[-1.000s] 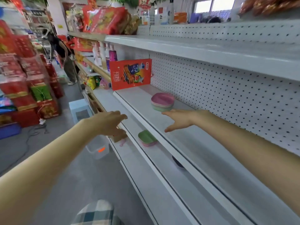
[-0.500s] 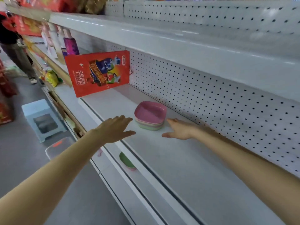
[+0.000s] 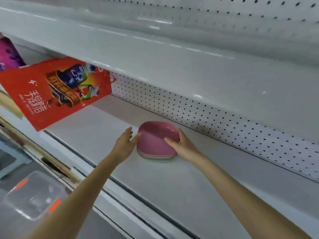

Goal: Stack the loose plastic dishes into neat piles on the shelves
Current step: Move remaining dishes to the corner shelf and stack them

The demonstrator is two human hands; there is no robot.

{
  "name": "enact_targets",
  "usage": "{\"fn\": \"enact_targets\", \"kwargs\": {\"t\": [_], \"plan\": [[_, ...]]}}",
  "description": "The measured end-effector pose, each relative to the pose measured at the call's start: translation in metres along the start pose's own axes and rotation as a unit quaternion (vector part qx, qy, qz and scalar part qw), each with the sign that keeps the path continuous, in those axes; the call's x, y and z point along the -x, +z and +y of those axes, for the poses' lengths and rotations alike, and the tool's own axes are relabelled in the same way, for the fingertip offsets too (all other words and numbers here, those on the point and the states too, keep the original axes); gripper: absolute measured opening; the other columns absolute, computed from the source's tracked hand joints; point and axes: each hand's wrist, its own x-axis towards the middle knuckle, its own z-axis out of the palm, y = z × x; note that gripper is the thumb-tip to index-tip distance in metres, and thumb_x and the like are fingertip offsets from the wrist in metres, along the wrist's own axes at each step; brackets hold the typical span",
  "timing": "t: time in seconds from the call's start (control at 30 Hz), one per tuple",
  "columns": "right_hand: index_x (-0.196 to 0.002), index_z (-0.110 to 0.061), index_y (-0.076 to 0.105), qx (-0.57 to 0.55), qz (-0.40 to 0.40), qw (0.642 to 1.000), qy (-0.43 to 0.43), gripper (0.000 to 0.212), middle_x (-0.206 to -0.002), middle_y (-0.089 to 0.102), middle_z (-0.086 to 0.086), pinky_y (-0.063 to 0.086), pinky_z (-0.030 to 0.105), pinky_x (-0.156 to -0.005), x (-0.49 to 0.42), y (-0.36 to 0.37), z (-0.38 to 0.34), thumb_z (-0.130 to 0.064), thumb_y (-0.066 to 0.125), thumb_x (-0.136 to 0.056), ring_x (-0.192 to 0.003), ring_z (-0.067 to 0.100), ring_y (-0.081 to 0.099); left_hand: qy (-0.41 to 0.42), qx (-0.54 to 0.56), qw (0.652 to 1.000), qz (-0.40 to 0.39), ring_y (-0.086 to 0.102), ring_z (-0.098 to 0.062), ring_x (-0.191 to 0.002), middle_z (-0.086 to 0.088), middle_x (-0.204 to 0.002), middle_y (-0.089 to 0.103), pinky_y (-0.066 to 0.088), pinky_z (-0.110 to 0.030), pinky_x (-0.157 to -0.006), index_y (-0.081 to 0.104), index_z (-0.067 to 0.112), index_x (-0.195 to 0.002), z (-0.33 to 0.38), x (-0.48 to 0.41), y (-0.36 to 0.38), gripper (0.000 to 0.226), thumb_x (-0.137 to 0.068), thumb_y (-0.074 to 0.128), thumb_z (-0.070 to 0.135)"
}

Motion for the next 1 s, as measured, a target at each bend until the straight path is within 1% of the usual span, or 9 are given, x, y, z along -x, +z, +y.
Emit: {"fn": "enact_targets", "kwargs": {"t": [0.2,0.4,0.5,0.6,0.67,0.77,0.9,0.93,1.0], "plan": [[-0.133,-0.02,0.049,-0.172,0.085,0.979,0.069,0.043,-0.138,0.052,0.0,0.032,0.039,-0.111,-0.001,0.027,0.004,-0.031,0.058,-0.092,-0.128,0.019,0.047,-0.025,0.191,0.981,0.011,0.058,-0.024,-0.111,-0.005,-0.118,0.062,0.047,-0.033,-0.09,0.053,0.012,-0.127,-0.009,-0.013,0.028,0.036,-0.095,0.05,0.027],[-0.121,-0.02,0.056,-0.262,0.163,0.946,0.098,0.063,-0.121,0.062,0.005,0.047,0.04,-0.099,0.001,0.042,0.001,-0.037,0.074,-0.063,-0.11,0.02,0.061,-0.029,0.295,0.955,0.025,0.058,-0.027,-0.111,-0.012,-0.122,0.06,0.047,-0.033,-0.09,0.048,0.008,-0.131,-0.003,-0.001,0.046,0.037,-0.094,0.049,0.009],[-0.114,-0.024,0.056,-0.293,0.192,0.933,0.084,0.047,-0.115,0.063,0.004,0.052,0.037,-0.09,0.023,0.046,0.008,-0.019,0.073,-0.07,-0.1,0.017,0.063,-0.02,0.3,0.954,0.009,0.057,-0.028,-0.113,-0.014,-0.123,0.06,0.048,-0.032,-0.091,0.048,0.007,-0.131,0.0,0.021,0.053,0.039,-0.093,0.043,0.001],[-0.121,-0.021,0.056,-0.333,0.23,0.911,0.08,0.056,-0.117,0.063,0.005,0.052,0.037,-0.089,0.055,0.039,0.021,-0.018,0.072,-0.068,-0.102,0.018,0.063,0.002,0.333,0.943,-0.008,0.058,-0.022,-0.113,-0.008,-0.124,0.061,0.048,-0.031,-0.094,0.049,0.011,-0.132,0.009,0.057,0.066,0.044,-0.092,0.038,-0.003],[-0.117,-0.023,0.06,-0.365,0.253,0.894,0.064,0.045,-0.112,0.066,0.003,0.052,0.029,-0.082,0.081,0.028,0.03,-0.006,0.068,-0.077,-0.097,0.016,0.064,0.017,0.344,0.939,-0.019,0.057,-0.015,-0.114,-0.001,-0.125,0.06,0.047,-0.028,-0.093,0.049,0.017,-0.134,0.016,0.083,0.08,0.047,-0.092,0.038,-0.003],[-0.1,-0.034,0.064,-0.384,0.302,0.871,0.047,0.036,-0.106,0.066,0.0,0.049,0.023,-0.073,0.127,0.008,0.048,-0.003,0.063,-0.081,-0.091,0.012,0.064,0.046,0.322,0.944,-0.052,0.057,-0.01,-0.113,0.005,-0.124,0.06,0.048,-0.018,-0.086,0.047,0.023,-0.134,0.032,0.112,0.106,0.045,-0.094,0.041,0.002],[-0.086,-0.041,0.068,-0.398,0.361,0.842,0.03,0.038,-0.094,0.067,-0.005,0.048,0.013,-0.063,0.196,-0.024,0.079,-0.004,0.062,-0.083,-0.077,-0.001,0.063,0.059,0.306,0.945,-0.096,0.058,-0.019,-0.109,-0.005,-0.123,0.059,0.05,-0.034,-0.089,0.045,0.022,-0.127,0.071,0.156,0.146,0.032,-0.096,0.049,0.017],[-0.085,-0.044,0.068,-0.404,0.378,0.833,0.026,0.039,-0.093,0.066,-0.007,0.048,0.014,-0.065,0.215,-0.032,0.088,-0.005,0.063,-0.083,-0.078,-0.003,0.063,0.06,0.31,0.942,-0.11,0.059,-0.019,-0.107,-0.006,-0.121,0.059,0.051,-0.034,-0.086,0.044,0.021,-0.126,0.082,0.172,0.158,0.031,-0.095,0.049,0.021],[-0.106,-0.042,0.065,-0.411,0.419,0.809,0.038,0.038,-0.109,0.062,-0.005,0.048,0.017,-0.074,0.255,-0.05,0.109,-0.012,0.066,-0.083,-0.094,0.002,0.061,0.065,0.318,0.935,-0.142,0.06,-0.013,-0.101,-0.002,-0.118,0.059,0.05,-0.027,-0.08,0.041,0.02,-0.126,0.104,0.209,0.185,0.032,-0.095,0.048,0.028]]}}
